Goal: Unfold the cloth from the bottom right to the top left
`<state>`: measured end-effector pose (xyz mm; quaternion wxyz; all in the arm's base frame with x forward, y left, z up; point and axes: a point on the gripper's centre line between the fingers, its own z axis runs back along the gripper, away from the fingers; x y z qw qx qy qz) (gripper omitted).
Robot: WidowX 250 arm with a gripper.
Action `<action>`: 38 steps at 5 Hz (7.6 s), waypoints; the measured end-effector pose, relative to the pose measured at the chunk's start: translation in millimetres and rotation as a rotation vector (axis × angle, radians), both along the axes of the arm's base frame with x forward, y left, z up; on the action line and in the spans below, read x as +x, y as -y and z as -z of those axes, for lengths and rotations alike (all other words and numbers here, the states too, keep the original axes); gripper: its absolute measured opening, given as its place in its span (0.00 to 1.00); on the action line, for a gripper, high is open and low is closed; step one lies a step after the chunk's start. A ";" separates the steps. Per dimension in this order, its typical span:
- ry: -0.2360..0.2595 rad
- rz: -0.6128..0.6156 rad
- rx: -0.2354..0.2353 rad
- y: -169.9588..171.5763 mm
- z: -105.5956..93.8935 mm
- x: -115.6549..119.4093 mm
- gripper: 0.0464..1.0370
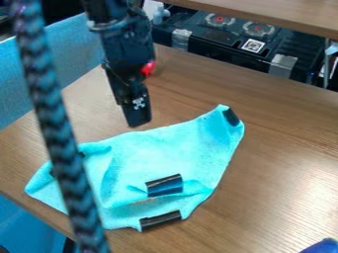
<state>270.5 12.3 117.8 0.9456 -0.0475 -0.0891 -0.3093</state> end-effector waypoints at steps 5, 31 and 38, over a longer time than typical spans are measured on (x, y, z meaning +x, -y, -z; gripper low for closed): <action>-0.205 0.009 0.046 42.8 64.4 -15.7 0.96; -0.124 -0.036 0.407 -154.8 79.7 111.3 0.01; -0.033 0.054 0.438 -190.0 72.6 144.2 0.19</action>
